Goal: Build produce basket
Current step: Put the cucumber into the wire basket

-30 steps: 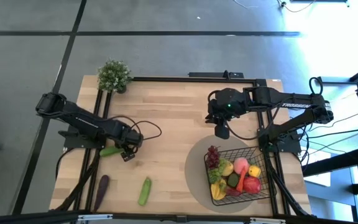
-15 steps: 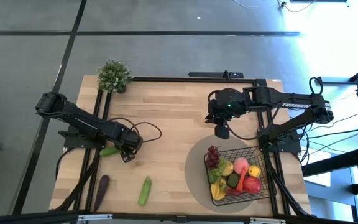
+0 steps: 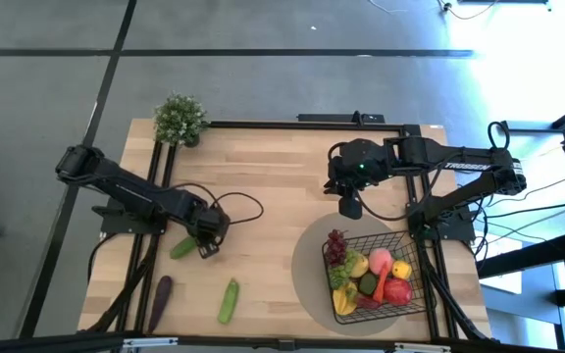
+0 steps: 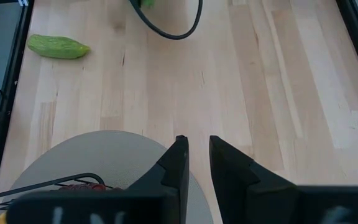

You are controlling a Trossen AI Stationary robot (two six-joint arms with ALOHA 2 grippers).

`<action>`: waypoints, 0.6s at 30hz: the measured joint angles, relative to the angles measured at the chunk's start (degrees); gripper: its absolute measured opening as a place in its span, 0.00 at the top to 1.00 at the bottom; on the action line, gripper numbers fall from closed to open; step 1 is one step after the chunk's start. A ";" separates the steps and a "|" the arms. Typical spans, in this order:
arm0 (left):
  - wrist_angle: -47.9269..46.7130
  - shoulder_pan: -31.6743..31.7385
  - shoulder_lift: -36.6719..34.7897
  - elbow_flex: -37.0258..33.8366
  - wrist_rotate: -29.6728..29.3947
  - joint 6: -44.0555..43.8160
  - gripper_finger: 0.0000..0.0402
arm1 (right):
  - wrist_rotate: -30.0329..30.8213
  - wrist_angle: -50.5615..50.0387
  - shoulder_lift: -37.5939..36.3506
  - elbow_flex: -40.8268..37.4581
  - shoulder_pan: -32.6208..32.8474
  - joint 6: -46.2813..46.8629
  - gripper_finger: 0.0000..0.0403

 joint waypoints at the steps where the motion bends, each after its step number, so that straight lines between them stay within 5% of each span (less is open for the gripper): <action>1: 0.11 0.11 0.00 1.26 -0.07 0.31 0.74 | 0.00 0.00 0.00 0.00 0.00 0.01 0.86; 18: 3.45 8.14 -0.04 29.20 -7.85 17.79 0.75 | 0.00 0.24 0.00 0.00 -0.02 0.22 0.86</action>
